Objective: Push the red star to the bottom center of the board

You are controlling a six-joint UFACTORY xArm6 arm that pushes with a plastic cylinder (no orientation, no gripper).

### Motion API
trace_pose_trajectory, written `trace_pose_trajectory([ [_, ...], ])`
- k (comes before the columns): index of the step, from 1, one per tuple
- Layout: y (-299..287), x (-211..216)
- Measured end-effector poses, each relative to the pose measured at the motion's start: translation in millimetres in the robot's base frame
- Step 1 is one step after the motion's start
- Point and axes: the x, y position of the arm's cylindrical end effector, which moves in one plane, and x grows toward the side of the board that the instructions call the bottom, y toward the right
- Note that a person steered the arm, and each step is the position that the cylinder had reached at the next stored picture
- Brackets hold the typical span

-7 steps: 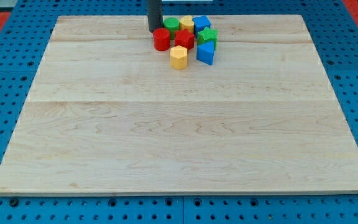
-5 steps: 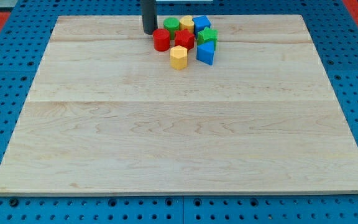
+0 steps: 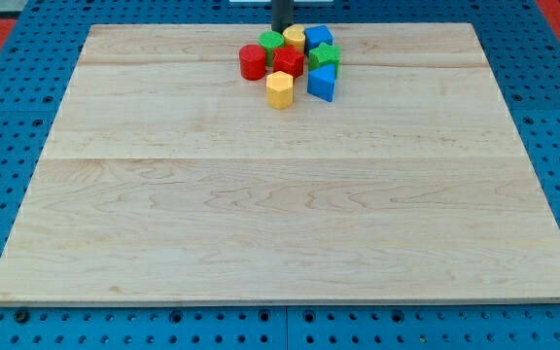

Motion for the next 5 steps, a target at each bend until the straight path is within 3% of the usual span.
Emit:
trace_pose_trajectory([
  [5,14.6,113.0],
])
